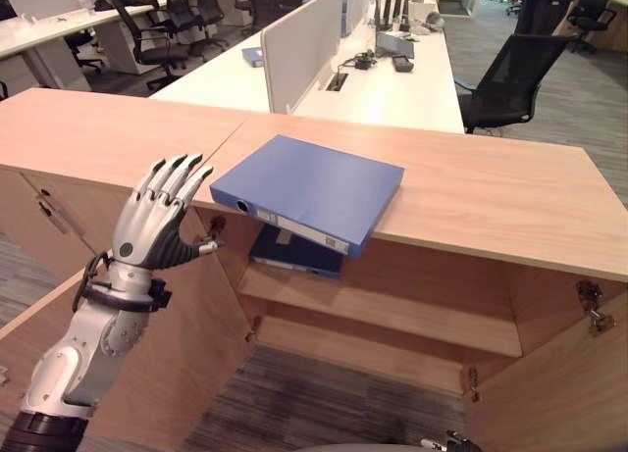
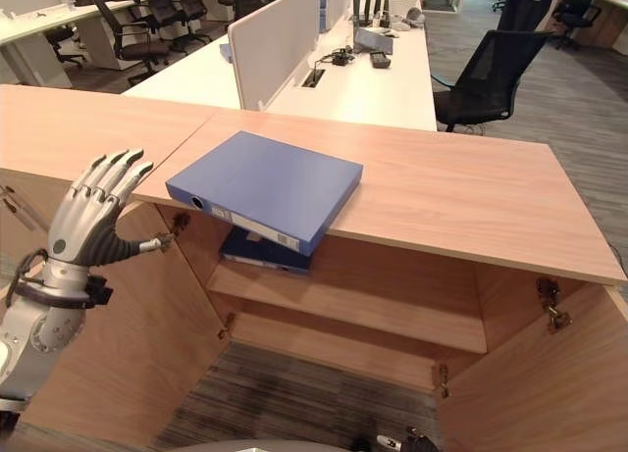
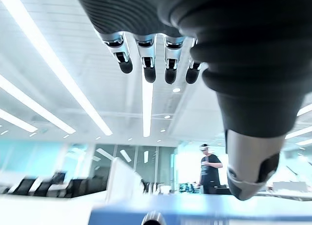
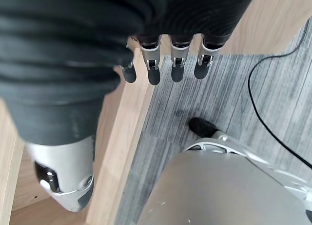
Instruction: Put the empty folder in the office cabinet
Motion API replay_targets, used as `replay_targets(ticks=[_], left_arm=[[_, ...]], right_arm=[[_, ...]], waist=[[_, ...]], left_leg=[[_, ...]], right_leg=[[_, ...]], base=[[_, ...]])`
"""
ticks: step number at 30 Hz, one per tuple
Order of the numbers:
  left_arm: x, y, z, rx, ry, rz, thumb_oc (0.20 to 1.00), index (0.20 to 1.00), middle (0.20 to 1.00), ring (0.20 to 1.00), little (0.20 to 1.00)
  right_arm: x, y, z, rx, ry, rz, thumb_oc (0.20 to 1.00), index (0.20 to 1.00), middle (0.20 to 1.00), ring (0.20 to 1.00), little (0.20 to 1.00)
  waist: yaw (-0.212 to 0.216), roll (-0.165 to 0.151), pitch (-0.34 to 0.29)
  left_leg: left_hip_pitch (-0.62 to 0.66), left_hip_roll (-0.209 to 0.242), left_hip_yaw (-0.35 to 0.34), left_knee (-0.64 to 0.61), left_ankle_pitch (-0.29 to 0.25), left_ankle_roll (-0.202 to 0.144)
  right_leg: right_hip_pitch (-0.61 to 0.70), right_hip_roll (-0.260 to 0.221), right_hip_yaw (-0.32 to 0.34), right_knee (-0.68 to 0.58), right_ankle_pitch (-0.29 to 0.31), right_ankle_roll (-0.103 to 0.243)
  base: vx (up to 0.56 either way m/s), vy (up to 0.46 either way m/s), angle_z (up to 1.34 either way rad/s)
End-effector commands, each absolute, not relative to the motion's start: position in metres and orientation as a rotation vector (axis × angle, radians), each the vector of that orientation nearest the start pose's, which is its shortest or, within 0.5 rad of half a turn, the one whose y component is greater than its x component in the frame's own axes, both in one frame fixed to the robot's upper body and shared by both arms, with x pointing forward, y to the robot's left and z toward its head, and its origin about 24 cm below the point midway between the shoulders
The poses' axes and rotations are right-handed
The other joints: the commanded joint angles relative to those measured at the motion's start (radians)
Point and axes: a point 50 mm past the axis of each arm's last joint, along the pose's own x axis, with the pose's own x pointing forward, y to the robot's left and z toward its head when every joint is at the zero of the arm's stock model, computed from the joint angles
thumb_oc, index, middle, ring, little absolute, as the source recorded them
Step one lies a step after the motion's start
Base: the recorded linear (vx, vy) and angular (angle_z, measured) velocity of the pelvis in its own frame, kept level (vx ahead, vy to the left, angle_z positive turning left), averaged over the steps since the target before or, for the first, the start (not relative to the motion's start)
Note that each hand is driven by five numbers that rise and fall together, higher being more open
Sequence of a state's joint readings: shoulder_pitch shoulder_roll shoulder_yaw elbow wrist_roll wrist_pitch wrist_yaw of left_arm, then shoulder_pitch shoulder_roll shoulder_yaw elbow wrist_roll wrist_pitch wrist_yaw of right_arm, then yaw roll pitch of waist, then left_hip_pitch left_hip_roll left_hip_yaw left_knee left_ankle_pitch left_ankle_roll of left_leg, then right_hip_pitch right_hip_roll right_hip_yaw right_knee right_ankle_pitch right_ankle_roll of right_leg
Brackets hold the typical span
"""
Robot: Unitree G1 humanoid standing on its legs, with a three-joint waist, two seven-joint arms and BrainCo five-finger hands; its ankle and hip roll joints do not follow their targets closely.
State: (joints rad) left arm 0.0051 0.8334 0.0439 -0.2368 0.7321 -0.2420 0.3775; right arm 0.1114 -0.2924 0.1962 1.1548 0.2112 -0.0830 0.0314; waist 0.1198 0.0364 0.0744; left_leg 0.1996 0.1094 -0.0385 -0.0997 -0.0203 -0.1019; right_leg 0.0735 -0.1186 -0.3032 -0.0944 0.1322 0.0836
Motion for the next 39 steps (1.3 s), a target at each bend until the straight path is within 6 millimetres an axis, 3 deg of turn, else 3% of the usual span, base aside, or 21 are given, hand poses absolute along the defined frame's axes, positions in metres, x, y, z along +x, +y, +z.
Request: replay_targets(ticks=[1,13,25,39], left_arm=[[0.243,0.220,0.198,1.498,-0.912,0.141,1.000,1.000,1.000,1.000,1.000],[0.268,0.197,0.198,1.506,-0.941,0.027,1.000,1.000,1.000,1.000,1.000],[0.291,0.188,0.159,1.442,-0.762,-0.065,1.000,1.000,1.000,1.000,1.000],[0.302,0.193,0.142,1.516,-0.673,-0.085,1.000,1.000,1.000,1.000,1.000]], right_arm=[[0.093,-0.241,-0.155,-0.189,1.113,-0.060,1.000,1.000,1.000,1.000,1.000],[0.083,-0.251,-0.156,-0.183,1.144,-0.129,1.000,1.000,1.000,1.000,1.000],[0.078,-0.254,-0.156,-0.165,1.155,-0.179,1.000,1.000,1.000,1.000,1.000],[0.076,-0.258,-0.155,-0.172,1.162,-0.190,1.000,1.000,1.000,1.000,1.000]], waist=[[-0.028,-0.012,0.020],[-0.080,0.008,0.014],[-0.115,-0.003,0.015],[-0.124,-0.012,0.008]], left_leg=[[-0.047,-0.004,0.034,0.012,0.004,-0.040],[-0.032,-0.004,0.067,0.012,-0.004,-0.038],[-0.020,-0.006,0.096,0.012,-0.005,-0.032],[-0.008,-0.004,0.104,0.012,-0.019,-0.032]], right_leg=[[0.131,-0.032,0.036,0.018,-0.165,0.085],[0.123,-0.036,0.068,0.016,-0.162,0.092],[0.114,-0.038,0.093,0.015,-0.147,0.093],[0.121,-0.036,0.105,0.014,-0.156,0.096]], base=[[0.04,0.006,-0.04],[0.01,0.010,-0.09],[0.00,0.009,-0.08],[0.01,0.006,-0.02]])
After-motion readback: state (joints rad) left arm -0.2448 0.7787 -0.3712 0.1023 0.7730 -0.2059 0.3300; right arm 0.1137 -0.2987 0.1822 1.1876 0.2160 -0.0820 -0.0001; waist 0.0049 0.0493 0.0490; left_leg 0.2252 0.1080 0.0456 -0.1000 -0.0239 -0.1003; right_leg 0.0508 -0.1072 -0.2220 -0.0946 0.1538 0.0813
